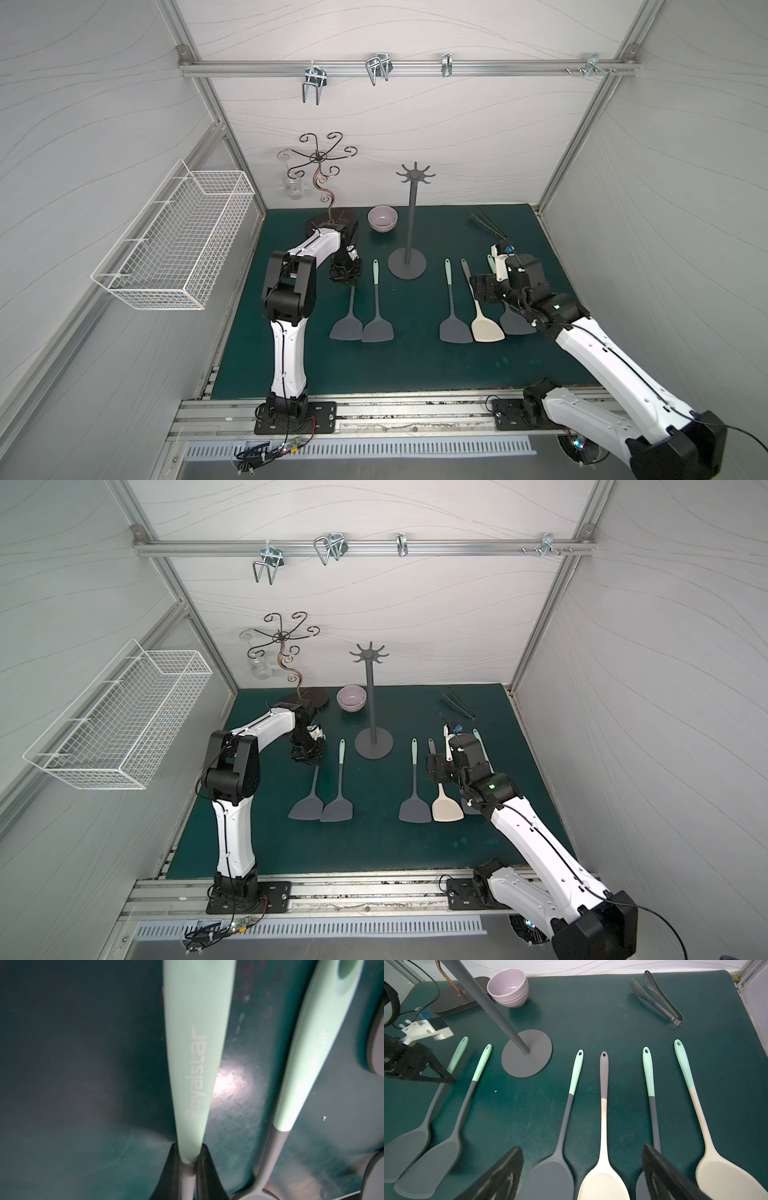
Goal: Take the spatula off the kitchen utensil rack
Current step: Place the spatula at the center of the board.
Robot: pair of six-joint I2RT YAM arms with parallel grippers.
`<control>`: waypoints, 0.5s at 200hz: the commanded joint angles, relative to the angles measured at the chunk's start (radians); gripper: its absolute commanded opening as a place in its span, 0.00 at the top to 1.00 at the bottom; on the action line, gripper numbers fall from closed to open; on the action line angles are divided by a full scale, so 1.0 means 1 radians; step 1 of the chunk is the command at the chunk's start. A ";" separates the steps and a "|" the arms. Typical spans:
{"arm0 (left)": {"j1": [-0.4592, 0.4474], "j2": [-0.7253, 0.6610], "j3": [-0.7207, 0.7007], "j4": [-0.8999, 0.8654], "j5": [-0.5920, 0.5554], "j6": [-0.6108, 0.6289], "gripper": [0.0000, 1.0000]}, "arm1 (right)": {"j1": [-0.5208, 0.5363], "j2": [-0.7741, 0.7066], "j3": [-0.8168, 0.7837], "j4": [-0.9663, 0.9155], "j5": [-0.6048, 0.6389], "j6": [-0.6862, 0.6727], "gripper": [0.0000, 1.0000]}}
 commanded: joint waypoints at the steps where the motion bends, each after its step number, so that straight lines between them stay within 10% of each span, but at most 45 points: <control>1: 0.002 0.013 0.028 -0.003 0.016 0.000 0.96 | -0.011 -0.019 -0.009 0.017 0.043 0.025 0.08; 100: 0.009 -0.258 0.140 -0.071 -0.097 0.120 0.21 | -0.048 0.101 0.006 0.172 0.383 0.032 0.01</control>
